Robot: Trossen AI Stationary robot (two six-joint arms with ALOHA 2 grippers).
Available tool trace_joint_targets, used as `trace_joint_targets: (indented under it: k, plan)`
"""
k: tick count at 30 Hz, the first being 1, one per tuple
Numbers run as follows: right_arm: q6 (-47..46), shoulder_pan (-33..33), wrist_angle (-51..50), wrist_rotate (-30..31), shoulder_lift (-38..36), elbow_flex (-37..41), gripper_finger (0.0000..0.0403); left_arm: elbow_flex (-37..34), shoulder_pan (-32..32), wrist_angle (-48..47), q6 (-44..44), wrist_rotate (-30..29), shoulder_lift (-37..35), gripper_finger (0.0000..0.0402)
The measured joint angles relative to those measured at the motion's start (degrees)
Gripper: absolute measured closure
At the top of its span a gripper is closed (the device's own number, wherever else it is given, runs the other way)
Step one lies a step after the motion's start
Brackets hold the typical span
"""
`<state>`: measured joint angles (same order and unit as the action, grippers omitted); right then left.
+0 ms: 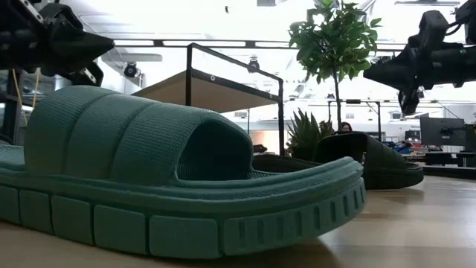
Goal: Pick and place slippers onto the shelf
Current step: Put the right green pair of slippers on the shelf
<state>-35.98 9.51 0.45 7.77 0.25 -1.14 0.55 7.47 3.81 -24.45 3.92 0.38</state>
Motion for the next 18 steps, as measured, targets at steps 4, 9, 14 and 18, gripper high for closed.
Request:
trace_joint_targets:
  k: [4,9,14,18]
  plan:
    - [-10.2,0.0,0.0,0.0,0.0,0.0,0.0402,0.0,0.0,0.2,-5.9,-0.1,0.0,0.0401]
    - [-23.7,0.0,0.2,1.0,0.0,0.0,0.0402,0.0,0.0,0.0,-11.8,0.0,0.0,0.0401]
    - [-32.1,0.0,3.8,1.0,0.0,0.0,0.0402,0.0,0.0,0.0,-12.1,-0.1,0.0,0.0401]
    - [-32.4,-0.1,13.7,1.1,0.0,0.0,0.0402,0.0,0.0,0.0,-13.3,-0.1,0.0,0.0401]
